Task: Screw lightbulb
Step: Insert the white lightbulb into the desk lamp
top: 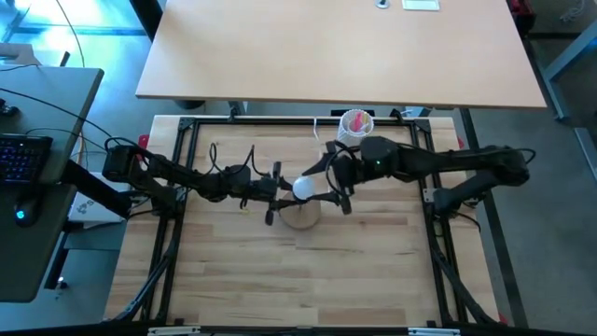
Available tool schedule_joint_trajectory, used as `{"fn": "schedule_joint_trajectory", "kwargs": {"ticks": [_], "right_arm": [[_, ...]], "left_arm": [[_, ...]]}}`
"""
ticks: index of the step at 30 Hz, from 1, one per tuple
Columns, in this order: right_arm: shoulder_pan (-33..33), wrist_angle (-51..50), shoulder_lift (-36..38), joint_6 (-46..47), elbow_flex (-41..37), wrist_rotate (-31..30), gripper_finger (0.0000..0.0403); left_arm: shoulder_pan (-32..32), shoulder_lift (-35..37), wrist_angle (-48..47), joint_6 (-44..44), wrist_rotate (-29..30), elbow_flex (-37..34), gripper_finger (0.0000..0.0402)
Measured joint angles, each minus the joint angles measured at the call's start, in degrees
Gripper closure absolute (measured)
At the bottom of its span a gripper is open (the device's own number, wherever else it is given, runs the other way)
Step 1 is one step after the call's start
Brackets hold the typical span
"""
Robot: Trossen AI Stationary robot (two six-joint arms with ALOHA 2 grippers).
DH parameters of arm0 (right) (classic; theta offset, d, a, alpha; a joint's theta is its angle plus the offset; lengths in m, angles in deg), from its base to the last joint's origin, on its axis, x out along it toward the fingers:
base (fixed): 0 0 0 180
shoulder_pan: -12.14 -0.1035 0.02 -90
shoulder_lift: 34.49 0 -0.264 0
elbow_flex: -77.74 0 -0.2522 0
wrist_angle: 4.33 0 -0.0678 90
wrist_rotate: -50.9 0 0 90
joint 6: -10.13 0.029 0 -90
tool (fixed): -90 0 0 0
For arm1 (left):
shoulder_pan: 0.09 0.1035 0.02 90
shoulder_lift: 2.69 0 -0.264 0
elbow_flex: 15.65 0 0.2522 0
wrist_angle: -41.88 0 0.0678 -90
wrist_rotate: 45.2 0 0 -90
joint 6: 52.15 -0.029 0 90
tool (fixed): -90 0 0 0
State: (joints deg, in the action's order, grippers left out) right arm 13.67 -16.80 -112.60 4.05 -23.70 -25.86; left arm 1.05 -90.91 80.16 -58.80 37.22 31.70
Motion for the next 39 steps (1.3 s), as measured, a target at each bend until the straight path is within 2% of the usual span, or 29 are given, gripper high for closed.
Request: {"fn": "schedule_joint_trajectory", "kwargs": {"ticks": [3,9,15,18,21,26,34,39], "right_arm": [[1.4,1.2,-1.3,1.5,-0.6,1.2,0.011],[2.4,5.4,-5.4,1.8,-0.9,9.4,0.011],[2.4,5.1,-5.4,1.4,-0.9,9.7,0.0111],[2.1,4.8,-5.1,2.1,-0.9,8.0,0.0121],[0.8,3.5,-5.1,2.3,-0.8,3.5,0.0135],[-2.9,2.6,-4.8,2.4,-0.8,-7.9,0.0142],[-8.8,2.0,-4.8,7.9,-0.8,-32.6,0.0143],[-11.0,3.2,-5.1,13.1,-0.8,-43.5,0.0144]], "left_arm": [[-0.1,0.0,-0.3,0.0,-0.8,-0.1,0.0269],[-0.2,0.0,-0.4,-1.2,-1.1,-0.1,0.0269],[-0.2,0.0,-0.8,-0.9,-1.0,-0.1,0.0269],[-0.2,0.1,-0.7,-0.5,-0.9,-0.1,0.0269],[-0.1,0.1,-1.3,-0.5,-0.6,-0.1,0.0269],[-0.2,0.1,-1.4,-0.6,1.2,-0.1,0.0269],[-0.3,0.0,-0.9,-0.4,9.0,-0.1,0.0269],[-1.5,0.0,0.5,0.0,14.0,-0.1,0.0269]]}}
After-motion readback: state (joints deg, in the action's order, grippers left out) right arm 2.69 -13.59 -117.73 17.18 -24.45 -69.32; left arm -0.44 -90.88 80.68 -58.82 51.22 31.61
